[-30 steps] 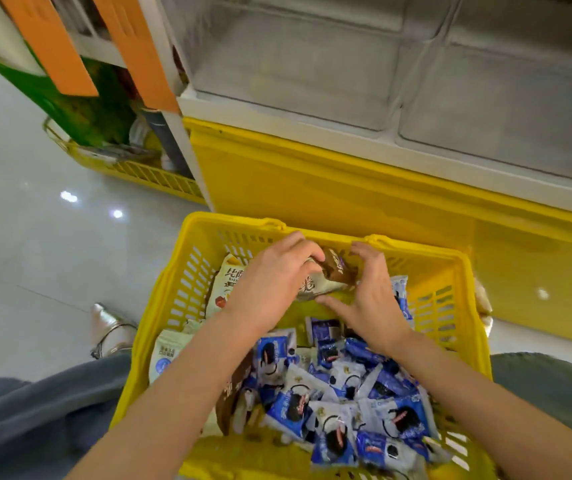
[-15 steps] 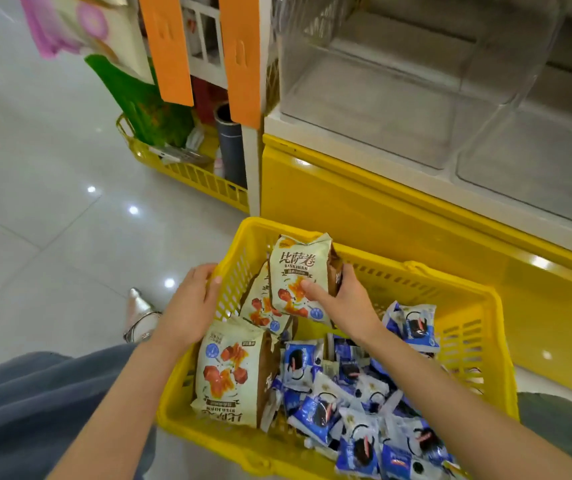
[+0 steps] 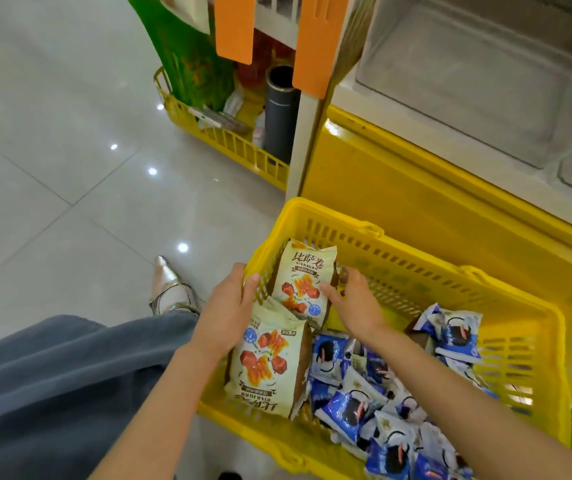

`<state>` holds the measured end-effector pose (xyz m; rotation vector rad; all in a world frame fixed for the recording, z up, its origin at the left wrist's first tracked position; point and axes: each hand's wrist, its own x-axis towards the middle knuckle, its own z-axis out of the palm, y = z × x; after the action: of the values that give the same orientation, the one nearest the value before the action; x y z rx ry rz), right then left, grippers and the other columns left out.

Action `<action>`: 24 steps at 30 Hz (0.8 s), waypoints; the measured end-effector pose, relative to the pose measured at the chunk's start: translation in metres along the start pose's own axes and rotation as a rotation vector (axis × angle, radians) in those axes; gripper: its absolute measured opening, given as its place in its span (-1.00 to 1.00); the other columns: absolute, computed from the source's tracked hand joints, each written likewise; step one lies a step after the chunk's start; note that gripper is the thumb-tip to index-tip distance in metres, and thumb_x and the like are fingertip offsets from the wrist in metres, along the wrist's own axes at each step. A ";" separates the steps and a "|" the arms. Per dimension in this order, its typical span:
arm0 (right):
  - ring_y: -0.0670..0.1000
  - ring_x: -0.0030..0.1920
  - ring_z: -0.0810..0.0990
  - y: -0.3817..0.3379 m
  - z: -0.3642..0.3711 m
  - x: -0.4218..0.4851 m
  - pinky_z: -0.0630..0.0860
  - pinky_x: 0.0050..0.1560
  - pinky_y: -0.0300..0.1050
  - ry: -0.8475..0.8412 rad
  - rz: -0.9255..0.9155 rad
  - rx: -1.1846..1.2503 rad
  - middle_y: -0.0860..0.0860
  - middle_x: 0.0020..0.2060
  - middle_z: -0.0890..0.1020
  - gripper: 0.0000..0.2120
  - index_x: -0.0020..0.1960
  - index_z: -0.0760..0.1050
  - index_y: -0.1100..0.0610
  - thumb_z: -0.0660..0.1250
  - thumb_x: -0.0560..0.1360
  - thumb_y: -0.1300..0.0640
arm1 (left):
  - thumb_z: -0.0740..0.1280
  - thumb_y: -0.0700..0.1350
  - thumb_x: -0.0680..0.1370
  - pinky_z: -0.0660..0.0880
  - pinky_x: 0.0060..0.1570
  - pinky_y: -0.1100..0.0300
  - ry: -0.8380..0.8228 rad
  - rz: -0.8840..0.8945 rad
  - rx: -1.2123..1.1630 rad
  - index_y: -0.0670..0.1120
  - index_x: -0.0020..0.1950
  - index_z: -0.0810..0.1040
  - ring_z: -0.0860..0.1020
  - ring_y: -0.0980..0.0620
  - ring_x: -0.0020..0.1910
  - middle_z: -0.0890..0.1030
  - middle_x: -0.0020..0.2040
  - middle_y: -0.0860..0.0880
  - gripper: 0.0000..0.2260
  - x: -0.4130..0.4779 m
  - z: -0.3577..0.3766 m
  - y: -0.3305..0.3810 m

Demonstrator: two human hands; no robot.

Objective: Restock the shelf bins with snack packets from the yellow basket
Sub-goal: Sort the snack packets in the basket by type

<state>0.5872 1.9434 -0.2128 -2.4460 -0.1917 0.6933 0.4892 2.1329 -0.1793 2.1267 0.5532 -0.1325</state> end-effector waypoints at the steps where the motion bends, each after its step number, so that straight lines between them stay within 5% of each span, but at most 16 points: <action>1: 0.00 0.32 0.39 0.006 -0.009 -0.008 0.40 0.30 -0.05 0.014 -0.052 0.006 0.08 0.37 0.37 -0.41 0.45 0.20 0.17 0.22 0.53 -0.10 | 0.02 0.12 0.60 0.53 -0.19 0.09 -0.006 -0.006 0.022 -0.01 0.15 0.33 0.58 0.03 -0.14 0.57 -0.12 0.01 -0.73 0.000 -0.001 0.003; 5: -0.04 0.18 0.47 0.057 -0.057 -0.039 0.36 0.18 -0.17 0.261 -0.199 -0.194 0.03 0.17 0.54 -0.63 0.29 0.39 0.16 0.25 0.54 0.04 | 0.13 -0.11 0.61 0.43 0.08 0.10 0.277 0.147 0.151 -0.08 0.25 0.38 0.47 0.01 0.08 0.50 0.12 -0.04 -0.78 -0.001 -0.002 0.035; 7: 0.13 0.15 0.49 0.092 -0.081 -0.048 0.41 0.13 -0.03 0.405 -0.089 -0.281 0.16 0.10 0.55 -0.68 0.21 0.43 0.25 0.26 0.53 0.09 | 0.15 -0.17 0.59 0.34 0.06 0.18 0.378 0.286 0.136 -0.08 0.20 0.41 0.41 0.05 0.08 0.47 0.10 -0.03 -0.80 -0.002 0.007 0.066; 9: 0.21 0.18 0.44 0.126 -0.098 -0.055 0.41 0.15 0.08 0.372 0.126 -0.284 0.24 0.15 0.50 -0.59 0.26 0.37 0.30 0.26 0.53 0.05 | 0.17 -0.18 0.58 0.31 0.03 0.23 0.349 0.409 0.111 -0.07 0.16 0.42 0.38 0.11 0.03 0.47 0.05 0.00 -0.83 -0.004 0.031 0.095; 13: 0.18 0.27 0.41 0.163 -0.102 -0.062 0.42 0.18 0.01 0.155 0.267 -0.171 0.16 0.38 0.26 -0.31 0.45 0.16 0.10 0.32 0.45 -0.14 | 0.14 -0.14 0.61 0.42 0.07 0.19 -0.102 0.451 0.114 -0.07 0.21 0.41 0.44 0.11 0.06 0.47 0.11 0.01 -0.80 0.004 0.109 0.116; 17: 0.15 0.31 0.40 0.172 -0.092 -0.057 0.47 0.14 -0.01 0.090 0.260 -0.087 0.10 0.43 0.23 -0.23 0.49 0.04 -0.06 0.34 0.43 -0.19 | 0.13 -0.12 0.62 0.41 0.20 0.09 -0.521 0.123 0.111 -0.12 0.34 0.34 0.45 -0.01 0.21 0.43 0.30 -0.09 -0.71 0.025 0.193 0.091; 24: 0.10 0.22 0.49 0.181 -0.091 -0.049 0.47 0.07 -0.14 0.102 0.271 0.108 0.13 0.31 0.38 -0.32 0.43 0.12 0.01 0.38 0.44 -0.07 | 0.23 -0.02 0.59 0.42 0.17 0.08 -0.763 -0.322 -0.102 -0.22 0.38 0.28 0.48 -0.14 0.21 0.46 0.30 -0.21 -0.56 0.041 0.278 0.080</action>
<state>0.5888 1.7364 -0.2321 -2.4183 0.2165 0.6710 0.5910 1.8837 -0.2932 1.6937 0.4157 -1.0207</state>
